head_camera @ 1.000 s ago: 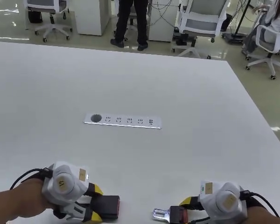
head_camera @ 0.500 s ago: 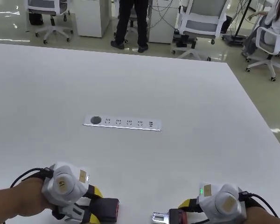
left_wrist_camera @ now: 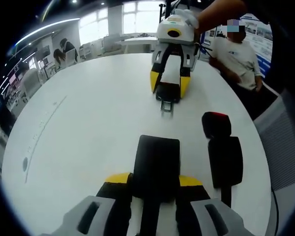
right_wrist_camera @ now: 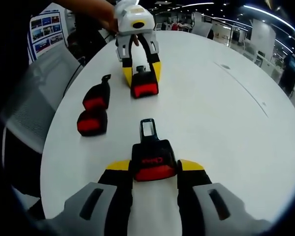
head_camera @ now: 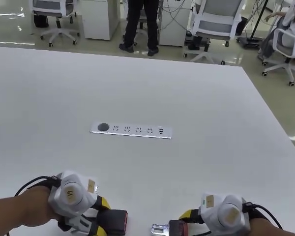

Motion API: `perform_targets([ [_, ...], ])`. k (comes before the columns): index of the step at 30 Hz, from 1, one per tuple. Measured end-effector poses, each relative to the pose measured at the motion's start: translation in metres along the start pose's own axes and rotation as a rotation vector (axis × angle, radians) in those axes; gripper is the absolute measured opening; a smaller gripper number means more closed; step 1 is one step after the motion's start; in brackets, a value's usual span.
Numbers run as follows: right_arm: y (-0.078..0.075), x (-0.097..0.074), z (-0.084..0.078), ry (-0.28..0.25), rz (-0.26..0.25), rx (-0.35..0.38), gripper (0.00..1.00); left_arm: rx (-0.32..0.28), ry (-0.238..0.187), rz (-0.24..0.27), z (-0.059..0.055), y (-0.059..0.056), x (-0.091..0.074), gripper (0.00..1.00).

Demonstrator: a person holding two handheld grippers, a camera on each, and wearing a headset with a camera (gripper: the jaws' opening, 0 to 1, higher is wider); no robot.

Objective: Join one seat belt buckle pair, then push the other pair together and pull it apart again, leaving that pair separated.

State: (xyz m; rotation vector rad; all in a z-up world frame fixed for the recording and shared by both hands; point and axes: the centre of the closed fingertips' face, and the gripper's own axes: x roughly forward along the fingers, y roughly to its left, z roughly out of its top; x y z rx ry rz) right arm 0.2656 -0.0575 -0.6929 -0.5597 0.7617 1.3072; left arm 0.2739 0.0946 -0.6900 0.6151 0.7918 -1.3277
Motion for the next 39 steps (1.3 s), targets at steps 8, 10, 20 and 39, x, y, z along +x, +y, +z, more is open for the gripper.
perform_targets([
  [8, 0.003, 0.009, 0.014, -0.019, -0.004, -0.005, 0.33, 0.005, 0.007, -0.003, 0.001, 0.0, -0.001, 0.34],
  [10, 0.003, 0.011, 0.017, -0.025, -0.004, -0.007, 0.33, 0.007, 0.011, -0.004, 0.001, 0.0, 0.0, 0.34],
  [20, 0.002, 0.024, 0.029, -0.049, -0.001, -0.015, 0.33, 0.01, 0.019, -0.007, 0.001, 0.002, 0.001, 0.34],
  [39, 0.004, 0.046, 0.059, -0.08, 0.016, -0.027, 0.33, 0.013, 0.021, -0.001, 0.001, 0.001, 0.0, 0.34],
])
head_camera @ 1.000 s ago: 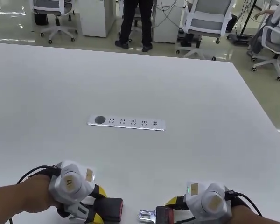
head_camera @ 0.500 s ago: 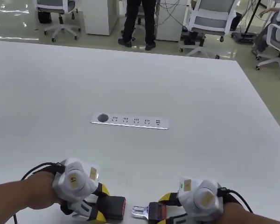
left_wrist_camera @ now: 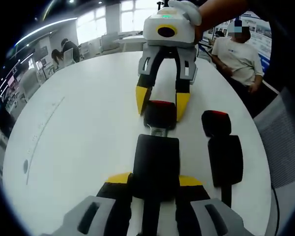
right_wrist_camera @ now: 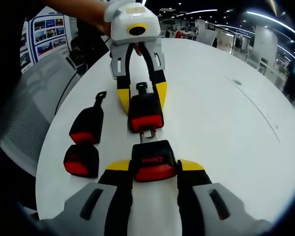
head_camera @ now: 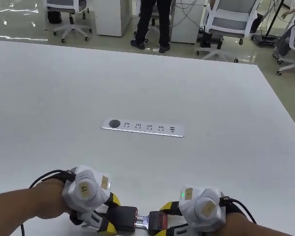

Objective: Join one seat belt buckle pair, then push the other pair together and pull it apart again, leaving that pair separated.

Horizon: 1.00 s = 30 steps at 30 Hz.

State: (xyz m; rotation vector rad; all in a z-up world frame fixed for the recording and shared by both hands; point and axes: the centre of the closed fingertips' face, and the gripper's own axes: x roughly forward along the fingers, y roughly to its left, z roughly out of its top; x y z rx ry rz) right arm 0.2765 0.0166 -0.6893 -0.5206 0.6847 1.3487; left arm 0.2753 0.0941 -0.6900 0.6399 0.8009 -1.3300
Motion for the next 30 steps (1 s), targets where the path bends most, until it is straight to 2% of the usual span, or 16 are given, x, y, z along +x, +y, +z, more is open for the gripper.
perform_targets([
  [2, 0.0009, 0.003, 0.0019, -0.002, -0.001, -0.002, 0.33, 0.004, 0.003, -0.001, -0.0016, 0.0009, 0.0006, 0.34],
  [5, 0.0022, 0.0024, 0.0002, -0.002, 0.001, 0.006, 0.33, 0.003, 0.002, -0.003, 0.0032, -0.0028, -0.0014, 0.34],
  [7, 0.0038, 0.0025, 0.0007, -0.001, -0.001, 0.009, 0.33, 0.004, 0.005, -0.002, -0.0021, 0.0005, 0.0013, 0.34],
  [9, 0.0043, 0.0024, 0.0011, -0.001, -0.004, 0.016, 0.33, 0.001, 0.008, -0.001, 0.0007, -0.0015, 0.0, 0.34],
  [13, 0.0058, 0.0024, 0.0025, 0.0, -0.009, 0.026, 0.33, -0.003, 0.011, -0.002, -0.0026, 0.0007, 0.0015, 0.34],
  [15, 0.0052, 0.0031, 0.0022, -0.002, -0.008, 0.029, 0.33, -0.003, 0.014, -0.002, 0.0024, -0.0022, -0.001, 0.34],
  [19, 0.0044, 0.0038, 0.0033, -0.004, -0.008, 0.024, 0.33, -0.004, 0.011, -0.002, -0.0007, -0.0005, 0.0001, 0.34],
  [25, 0.0039, 0.0052, 0.0027, -0.008, -0.004, 0.021, 0.33, 0.011, 0.021, -0.014, 0.0018, -0.0034, -0.0013, 0.33],
  [27, 0.0041, 0.0059, 0.0033, -0.009, -0.005, 0.018, 0.33, 0.013, 0.018, -0.019, -0.0056, 0.0014, 0.0019, 0.33],
  [30, 0.0052, 0.0064, 0.0054, -0.012, -0.006, 0.02, 0.33, 0.029, 0.028, -0.03, -0.0059, 0.0014, 0.0016, 0.33],
])
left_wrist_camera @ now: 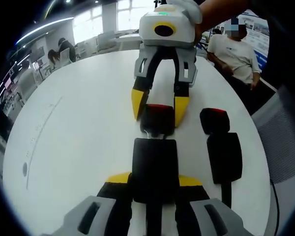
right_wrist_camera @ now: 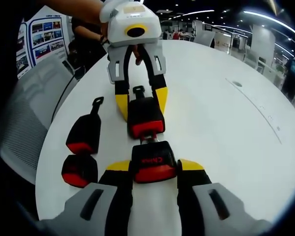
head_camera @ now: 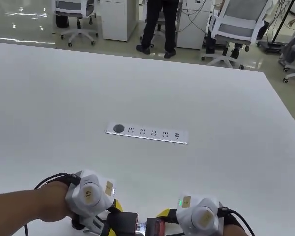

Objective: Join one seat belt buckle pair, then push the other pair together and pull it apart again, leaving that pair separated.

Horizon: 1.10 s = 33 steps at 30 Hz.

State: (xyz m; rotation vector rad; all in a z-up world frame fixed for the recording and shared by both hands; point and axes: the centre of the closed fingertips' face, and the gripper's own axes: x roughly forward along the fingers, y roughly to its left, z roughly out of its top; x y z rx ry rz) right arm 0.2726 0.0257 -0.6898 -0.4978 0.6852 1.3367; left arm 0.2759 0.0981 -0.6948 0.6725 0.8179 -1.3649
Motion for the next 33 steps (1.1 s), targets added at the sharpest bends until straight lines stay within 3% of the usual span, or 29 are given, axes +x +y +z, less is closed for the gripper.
perform_targets([
  [7, 0.001, 0.012, 0.009, -0.003, -0.003, -0.005, 0.33, 0.017, 0.015, -0.009, 0.002, -0.002, -0.001, 0.33],
  [9, 0.001, 0.012, 0.008, -0.006, -0.001, 0.0, 0.32, 0.017, 0.014, -0.01, 0.005, -0.005, -0.002, 0.33],
  [11, 0.001, 0.012, 0.008, -0.006, 0.0, -0.004, 0.32, 0.017, 0.01, -0.01, -0.001, -0.001, 0.001, 0.33],
  [25, -0.002, 0.017, 0.007, -0.008, -0.004, -0.015, 0.33, 0.023, 0.014, -0.017, 0.006, -0.005, -0.003, 0.33],
  [27, -0.002, 0.016, 0.007, -0.006, -0.005, -0.016, 0.33, 0.023, 0.015, -0.017, 0.0, -0.002, 0.0, 0.33],
  [33, -0.002, 0.016, 0.008, 0.006, -0.01, -0.022, 0.33, 0.027, 0.02, -0.018, 0.0, -0.002, 0.0, 0.34],
])
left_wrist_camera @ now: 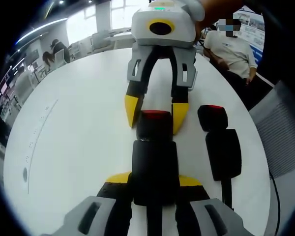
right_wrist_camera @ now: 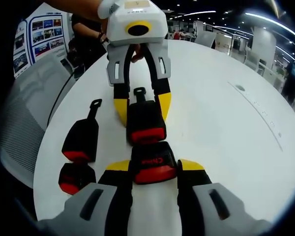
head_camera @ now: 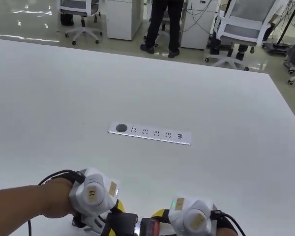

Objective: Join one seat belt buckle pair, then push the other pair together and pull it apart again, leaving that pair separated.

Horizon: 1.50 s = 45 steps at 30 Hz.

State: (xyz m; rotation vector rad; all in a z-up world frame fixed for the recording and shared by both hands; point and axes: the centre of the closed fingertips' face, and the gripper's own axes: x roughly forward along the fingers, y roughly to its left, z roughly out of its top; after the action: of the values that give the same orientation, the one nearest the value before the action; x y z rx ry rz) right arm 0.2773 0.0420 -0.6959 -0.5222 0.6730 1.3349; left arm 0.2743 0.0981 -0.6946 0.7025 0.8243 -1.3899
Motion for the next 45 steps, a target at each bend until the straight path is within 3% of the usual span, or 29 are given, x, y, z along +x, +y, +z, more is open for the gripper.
perform_targets([
  [21, 0.001, -0.004, 0.002, 0.005, -0.001, -0.007, 0.33, 0.002, 0.023, 0.007, 0.0, 0.0, 0.0, 0.34],
  [27, -0.002, -0.012, -0.006, 0.015, -0.003, -0.004, 0.33, 0.003, 0.037, 0.009, 0.005, -0.003, -0.001, 0.34],
  [30, 0.0, -0.013, -0.006, 0.024, -0.002, -0.008, 0.33, 0.002, 0.044, 0.009, 0.001, -0.001, 0.001, 0.34],
  [32, -0.001, -0.014, -0.009, 0.028, -0.002, -0.007, 0.33, -0.001, 0.046, 0.011, 0.007, -0.004, -0.001, 0.34],
  [34, 0.0, -0.016, -0.009, 0.027, 0.0, -0.004, 0.33, -0.006, 0.047, 0.014, 0.001, -0.001, 0.002, 0.34],
  [38, 0.0, -0.019, -0.01, 0.029, 0.003, -0.008, 0.33, -0.003, 0.051, 0.012, 0.008, -0.006, 0.002, 0.34],
  [45, -0.001, -0.03, -0.021, 0.036, -0.004, 0.002, 0.33, 0.006, 0.055, 0.004, 0.004, -0.003, 0.003, 0.34],
])
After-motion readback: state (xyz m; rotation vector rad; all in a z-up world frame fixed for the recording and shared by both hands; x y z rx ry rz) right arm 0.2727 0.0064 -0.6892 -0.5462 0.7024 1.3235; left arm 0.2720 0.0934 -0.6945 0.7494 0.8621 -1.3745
